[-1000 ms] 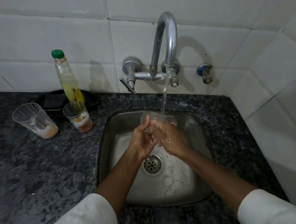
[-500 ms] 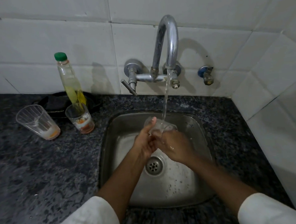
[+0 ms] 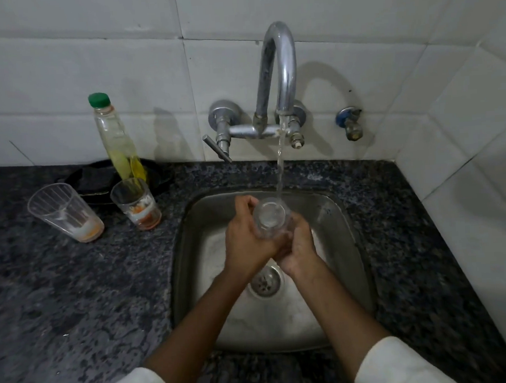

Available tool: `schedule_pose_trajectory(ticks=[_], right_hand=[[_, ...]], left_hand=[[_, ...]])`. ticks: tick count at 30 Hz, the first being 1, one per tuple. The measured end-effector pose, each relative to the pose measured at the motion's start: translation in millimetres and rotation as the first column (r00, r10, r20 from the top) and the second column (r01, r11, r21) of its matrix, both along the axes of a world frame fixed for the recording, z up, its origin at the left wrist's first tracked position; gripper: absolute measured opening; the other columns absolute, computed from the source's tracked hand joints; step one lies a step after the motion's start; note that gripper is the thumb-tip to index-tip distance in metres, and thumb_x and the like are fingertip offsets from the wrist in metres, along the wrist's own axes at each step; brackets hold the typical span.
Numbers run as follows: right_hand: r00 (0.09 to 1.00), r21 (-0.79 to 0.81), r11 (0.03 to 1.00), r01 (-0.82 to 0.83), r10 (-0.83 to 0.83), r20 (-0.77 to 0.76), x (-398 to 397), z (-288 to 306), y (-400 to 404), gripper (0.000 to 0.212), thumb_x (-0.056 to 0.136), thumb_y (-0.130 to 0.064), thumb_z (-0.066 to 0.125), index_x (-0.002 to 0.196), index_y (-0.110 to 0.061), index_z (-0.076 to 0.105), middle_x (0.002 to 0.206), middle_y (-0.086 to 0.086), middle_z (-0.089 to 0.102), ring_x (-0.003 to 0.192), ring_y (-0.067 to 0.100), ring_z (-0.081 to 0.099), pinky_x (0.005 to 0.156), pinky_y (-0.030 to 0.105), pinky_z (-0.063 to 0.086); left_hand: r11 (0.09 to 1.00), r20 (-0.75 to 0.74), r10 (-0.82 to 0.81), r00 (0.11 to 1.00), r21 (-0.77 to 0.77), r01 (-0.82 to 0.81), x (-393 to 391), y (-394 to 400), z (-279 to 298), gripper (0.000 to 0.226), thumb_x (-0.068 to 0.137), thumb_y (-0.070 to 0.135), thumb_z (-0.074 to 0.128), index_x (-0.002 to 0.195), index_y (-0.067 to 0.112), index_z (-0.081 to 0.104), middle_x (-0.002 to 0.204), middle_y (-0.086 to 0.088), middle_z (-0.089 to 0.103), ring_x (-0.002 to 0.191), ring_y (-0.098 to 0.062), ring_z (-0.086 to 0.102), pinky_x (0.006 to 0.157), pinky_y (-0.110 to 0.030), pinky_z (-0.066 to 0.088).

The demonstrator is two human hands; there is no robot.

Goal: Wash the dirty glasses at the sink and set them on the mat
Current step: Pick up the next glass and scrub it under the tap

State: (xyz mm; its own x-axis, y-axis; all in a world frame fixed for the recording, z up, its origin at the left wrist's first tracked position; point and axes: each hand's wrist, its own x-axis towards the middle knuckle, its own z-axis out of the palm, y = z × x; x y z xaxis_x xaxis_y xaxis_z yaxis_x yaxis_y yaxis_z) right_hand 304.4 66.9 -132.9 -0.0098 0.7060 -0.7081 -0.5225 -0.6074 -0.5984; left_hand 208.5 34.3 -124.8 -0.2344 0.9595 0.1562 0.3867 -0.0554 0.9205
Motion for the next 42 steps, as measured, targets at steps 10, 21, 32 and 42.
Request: schedule_pose_trajectory(ticks=[10,21,32,42], right_hand=[[0.528,0.419,0.435,-0.797,0.166,0.833,10.1,51.6,23.8,0.039,0.099,-0.031,0.053,0.061,-0.025,0.050,0.051,-0.014,0.047,0.049,0.001,0.044,0.052,0.025,0.035],[-0.011,-0.058,0.352,-0.934,0.135,0.991,31.0,85.2,22.1,0.036,0.099,-0.022,0.050,0.068,-0.020,0.067,0.075,0.004,0.070,0.065,0.018,0.063,0.061,0.029,0.047],[0.024,-0.010,0.363,-0.932,0.090,0.996,26.6,85.5,22.1,0.028,0.098,-0.017,0.051,0.089,-0.003,0.075,0.089,0.016,0.075,0.081,0.027,0.071,0.081,0.042,0.055],[0.052,0.047,0.218,-0.975,0.017,0.999,30.9,89.2,28.8,0.039,0.099,-0.022,0.050,0.062,-0.030,0.057,0.061,-0.010,0.060,0.056,0.004,0.059,0.058,0.020,0.043]], left_hand=[[0.642,0.897,-0.096,0.432,-0.276,0.715,-23.6,6.6,14.3,0.029,0.077,0.013,0.067,0.106,0.007,0.068,0.095,-0.010,0.071,0.086,-0.023,0.071,0.079,-0.042,0.057],[0.980,0.036,-0.144,0.989,-0.130,0.147,11.6,23.1,7.8,0.058,0.062,0.017,0.088,0.109,0.016,0.055,0.096,0.001,0.070,0.086,-0.017,0.069,0.074,-0.039,0.058],[0.943,0.176,-0.174,0.969,-0.255,0.216,5.5,29.0,0.2,0.064,0.054,0.021,0.091,0.112,0.023,0.062,0.100,0.002,0.073,0.087,-0.020,0.073,0.074,-0.047,0.061],[0.874,0.362,-0.233,0.903,-0.329,0.357,-7.9,30.5,2.6,0.053,0.065,0.003,0.083,0.111,0.018,0.060,0.099,-0.007,0.070,0.084,-0.021,0.067,0.072,-0.046,0.061]])
